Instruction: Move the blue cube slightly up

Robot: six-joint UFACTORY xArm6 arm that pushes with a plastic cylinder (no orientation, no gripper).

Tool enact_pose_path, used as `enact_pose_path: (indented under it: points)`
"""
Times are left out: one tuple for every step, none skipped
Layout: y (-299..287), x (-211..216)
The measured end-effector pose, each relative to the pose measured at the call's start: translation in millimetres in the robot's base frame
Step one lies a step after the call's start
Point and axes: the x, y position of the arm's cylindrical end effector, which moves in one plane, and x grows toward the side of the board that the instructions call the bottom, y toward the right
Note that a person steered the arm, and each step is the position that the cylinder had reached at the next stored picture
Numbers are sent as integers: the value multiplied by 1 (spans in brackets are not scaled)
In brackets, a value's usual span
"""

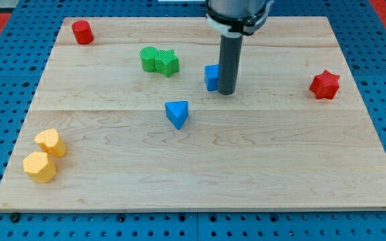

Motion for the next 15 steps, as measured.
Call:
enact_pose_path:
  points:
    - [-3, -43]
    - [-3, -81]
    - [-16, -98]
    - [25, -46]
    - [18, -2]
    - [-15, -30]
    - [-42, -78]
    - [-70, -119]
    - [-83, -129]
    - [-69, -114]
    - [-75, -110]
    - [-119, -108]
    - [-136, -127]
    - [-108, -155]
    - [-112, -159]
